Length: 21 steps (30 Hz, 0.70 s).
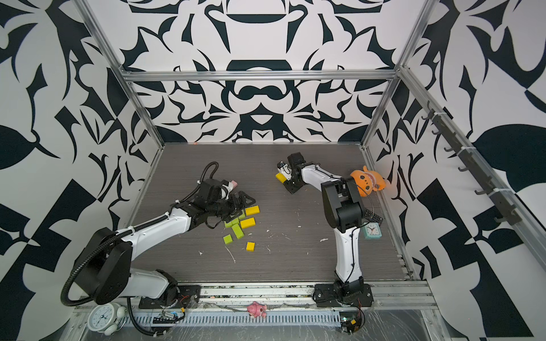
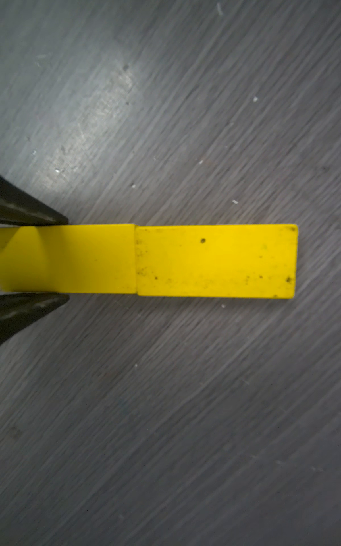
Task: Assemble the letter v with building blocks
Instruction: Assemble the building block at the center of the board.
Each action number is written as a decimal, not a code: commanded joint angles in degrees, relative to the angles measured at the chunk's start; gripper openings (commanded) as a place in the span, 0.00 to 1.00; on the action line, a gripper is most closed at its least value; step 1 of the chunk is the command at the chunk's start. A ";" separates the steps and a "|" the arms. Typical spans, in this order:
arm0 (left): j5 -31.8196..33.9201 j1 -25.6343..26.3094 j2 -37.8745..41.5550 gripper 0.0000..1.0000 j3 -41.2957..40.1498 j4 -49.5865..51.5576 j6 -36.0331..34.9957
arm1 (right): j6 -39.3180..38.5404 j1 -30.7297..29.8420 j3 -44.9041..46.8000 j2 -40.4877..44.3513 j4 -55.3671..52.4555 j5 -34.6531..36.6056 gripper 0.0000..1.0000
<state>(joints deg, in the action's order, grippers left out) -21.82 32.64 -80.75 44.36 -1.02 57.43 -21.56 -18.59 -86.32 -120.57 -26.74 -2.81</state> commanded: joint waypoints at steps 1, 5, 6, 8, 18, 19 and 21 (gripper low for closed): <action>0.46 0.15 -0.05 0.99 1.52 1.27 -0.13 | 0.25 -0.40 -0.15 -2.12 -2.50 1.40 0.40; 0.55 0.25 0.06 0.99 1.53 1.29 -0.12 | 0.28 -0.38 -0.02 -2.03 -2.44 1.31 0.41; 0.62 0.33 0.03 0.99 1.52 1.28 -0.18 | 0.36 -0.39 -0.10 -2.03 -2.37 1.40 0.42; 0.64 0.35 0.07 1.00 1.51 1.36 -0.20 | 0.37 -0.40 -0.07 -2.10 -2.41 1.51 0.43; 0.80 0.60 -0.02 0.99 1.52 1.37 -0.14 | 0.47 -0.39 -0.60 -2.38 -2.44 1.62 0.47; 0.82 0.64 -0.02 0.99 1.52 1.37 -0.15 | 0.58 -0.37 -0.67 -2.47 -2.47 1.75 0.48; 0.82 0.63 -0.02 0.99 1.52 1.37 -0.10 | 0.73 -0.40 -0.95 -2.60 -2.60 1.75 0.48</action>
<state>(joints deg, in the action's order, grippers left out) -21.76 33.04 -80.75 44.36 -0.99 57.43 -21.32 -18.59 -86.63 -120.62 -26.76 -1.69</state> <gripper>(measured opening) 0.994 0.477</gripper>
